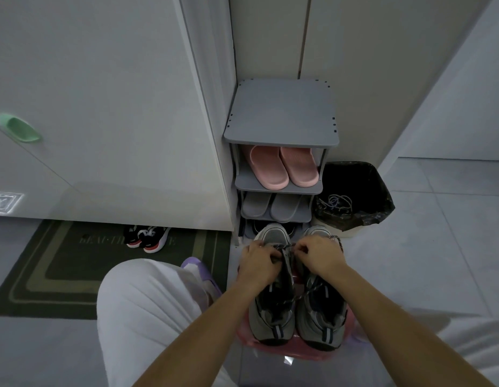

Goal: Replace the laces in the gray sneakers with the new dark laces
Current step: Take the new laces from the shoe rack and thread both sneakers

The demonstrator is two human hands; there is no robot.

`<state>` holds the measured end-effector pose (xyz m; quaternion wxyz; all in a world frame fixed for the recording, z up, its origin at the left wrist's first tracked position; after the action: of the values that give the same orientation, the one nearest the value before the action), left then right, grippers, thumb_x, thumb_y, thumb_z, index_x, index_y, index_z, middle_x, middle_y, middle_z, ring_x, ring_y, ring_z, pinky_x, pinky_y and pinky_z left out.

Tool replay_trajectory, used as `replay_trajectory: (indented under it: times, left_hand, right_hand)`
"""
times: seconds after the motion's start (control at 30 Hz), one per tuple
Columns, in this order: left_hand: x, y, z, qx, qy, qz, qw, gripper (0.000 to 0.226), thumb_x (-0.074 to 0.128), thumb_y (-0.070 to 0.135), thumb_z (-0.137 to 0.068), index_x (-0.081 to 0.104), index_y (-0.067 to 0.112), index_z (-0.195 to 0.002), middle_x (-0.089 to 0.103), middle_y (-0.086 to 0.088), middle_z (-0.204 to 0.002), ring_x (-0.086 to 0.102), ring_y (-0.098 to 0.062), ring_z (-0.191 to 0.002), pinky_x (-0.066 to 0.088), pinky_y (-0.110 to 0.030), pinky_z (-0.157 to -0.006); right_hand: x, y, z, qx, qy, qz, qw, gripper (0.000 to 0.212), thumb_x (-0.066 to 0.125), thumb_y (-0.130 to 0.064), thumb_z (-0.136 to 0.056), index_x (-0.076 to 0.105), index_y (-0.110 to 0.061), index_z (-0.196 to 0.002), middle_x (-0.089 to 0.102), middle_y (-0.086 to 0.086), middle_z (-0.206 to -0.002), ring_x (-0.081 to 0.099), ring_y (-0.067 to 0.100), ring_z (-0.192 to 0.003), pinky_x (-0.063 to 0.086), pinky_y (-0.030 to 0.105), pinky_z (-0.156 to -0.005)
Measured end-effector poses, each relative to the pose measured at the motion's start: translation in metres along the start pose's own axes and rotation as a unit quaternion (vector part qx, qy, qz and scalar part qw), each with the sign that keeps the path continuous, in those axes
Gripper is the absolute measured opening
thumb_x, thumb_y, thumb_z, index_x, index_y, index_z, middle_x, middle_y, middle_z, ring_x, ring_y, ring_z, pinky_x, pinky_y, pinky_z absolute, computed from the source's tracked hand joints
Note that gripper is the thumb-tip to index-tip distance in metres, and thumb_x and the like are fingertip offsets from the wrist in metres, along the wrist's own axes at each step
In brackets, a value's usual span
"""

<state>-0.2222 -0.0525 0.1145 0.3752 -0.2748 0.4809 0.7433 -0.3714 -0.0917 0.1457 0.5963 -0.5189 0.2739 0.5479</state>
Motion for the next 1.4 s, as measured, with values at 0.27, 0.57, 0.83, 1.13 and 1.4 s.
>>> replay_trajectory:
  times: [0.27, 0.57, 0.83, 1.13, 1.4]
  left_hand:
    - [0.005, 0.001, -0.005, -0.008, 0.014, 0.031, 0.999, 0.029, 0.058, 0.030, -0.086, 0.065, 0.029, -0.114, 0.038, -0.006, -0.140, 0.029, -0.022, -0.134, 0.025, -0.029, -0.104]
    - [0.009, 0.003, -0.002, -0.010, 0.043, 0.055, 0.997, 0.028, 0.059, 0.026, -0.086, 0.065, 0.025, -0.114, 0.037, -0.007, -0.139, 0.032, -0.023, -0.132, 0.027, -0.028, -0.104]
    - [0.004, 0.009, -0.008, -0.026, 0.038, 0.058, 0.997, 0.019, 0.065, 0.024, -0.085, 0.069, 0.018, -0.103, 0.034, -0.007, -0.135, 0.035, -0.026, -0.127, 0.034, -0.030, -0.103]
    - [0.001, 0.005, -0.016, -0.035, 0.041, 0.102, 0.993, 0.027, 0.069, 0.017, -0.075, 0.060, 0.033, -0.055, 0.060, -0.007, -0.106, 0.054, -0.015, -0.101, 0.042, -0.019, -0.080]
    - [-0.018, 0.007, -0.010, -0.040, 0.036, 0.114, 0.992, 0.028, 0.058, 0.006, -0.079, 0.057, 0.025, -0.058, 0.063, 0.005, -0.079, 0.061, -0.012, -0.073, 0.047, -0.026, -0.065]
  right_hand:
    - [-0.003, -0.011, -0.005, -0.032, -0.017, 0.088, 0.995, 0.022, 0.044, -0.032, -0.094, 0.064, -0.030, -0.103, 0.062, -0.003, -0.114, 0.056, 0.019, -0.108, 0.033, 0.034, -0.093]
    - [0.004, -0.019, -0.008, -0.046, -0.016, 0.154, 0.987, 0.023, 0.045, -0.022, -0.089, 0.064, -0.030, -0.098, 0.060, -0.003, -0.109, 0.054, 0.020, -0.107, 0.031, 0.034, -0.093]
    - [0.007, -0.010, 0.002, -0.009, -0.011, 0.082, 0.997, 0.026, 0.049, -0.039, -0.091, 0.063, -0.031, -0.112, 0.054, -0.003, -0.122, 0.043, 0.021, -0.120, 0.028, 0.036, -0.101]
    - [0.022, -0.028, 0.038, 0.022, 0.002, 0.061, 0.998, 0.039, 0.044, -0.057, -0.080, 0.062, -0.022, -0.080, 0.063, -0.006, -0.080, 0.061, 0.019, -0.085, 0.031, 0.034, -0.082]
    - [0.023, -0.027, 0.042, 0.057, 0.017, 0.060, 0.996, 0.022, 0.043, -0.037, -0.088, 0.053, -0.021, -0.076, 0.064, 0.000, -0.079, 0.062, 0.022, -0.084, 0.032, 0.035, -0.089]
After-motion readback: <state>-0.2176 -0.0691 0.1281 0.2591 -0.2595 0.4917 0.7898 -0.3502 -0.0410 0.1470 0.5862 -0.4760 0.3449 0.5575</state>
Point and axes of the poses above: each hand's wrist, its own z-axis away from the middle knuckle, its own x-axis out of the palm, y = z × x, the point moved 1 cm from there along -z, towards the middle knuckle
